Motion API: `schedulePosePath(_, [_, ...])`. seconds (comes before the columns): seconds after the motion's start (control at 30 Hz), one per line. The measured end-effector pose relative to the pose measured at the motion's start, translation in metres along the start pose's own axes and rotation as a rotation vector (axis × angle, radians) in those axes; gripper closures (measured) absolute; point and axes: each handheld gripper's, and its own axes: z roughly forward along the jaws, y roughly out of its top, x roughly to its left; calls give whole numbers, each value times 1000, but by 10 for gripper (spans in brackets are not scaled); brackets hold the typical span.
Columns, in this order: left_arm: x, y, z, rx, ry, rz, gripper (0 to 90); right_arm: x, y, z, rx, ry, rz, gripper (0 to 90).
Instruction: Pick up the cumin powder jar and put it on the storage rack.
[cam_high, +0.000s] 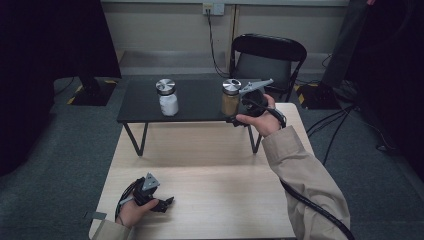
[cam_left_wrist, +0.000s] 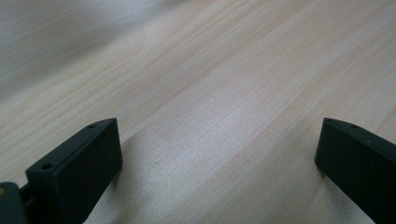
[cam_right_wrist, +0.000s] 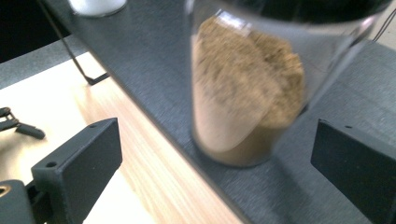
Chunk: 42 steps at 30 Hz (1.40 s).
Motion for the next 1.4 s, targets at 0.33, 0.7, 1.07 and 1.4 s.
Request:
schedulePosePath(0.33, [-1,-1,1,-10,1,-15,0,5,-21,-7,-18,28,5,9])
schedulePosePath(0.7, [-1,-1,1,-7,2,-11,0,14,-43,-15,-43,52,4,9])
schedulePosePath(1.07, [-1,-1,1,-7,2,-11,0,23,-63,-13,-48,69,5,7])
schedulePosePath(1.4, [-1,-1,1,-7,2,-11,0,30,-82,-14,-59,97,6,7])
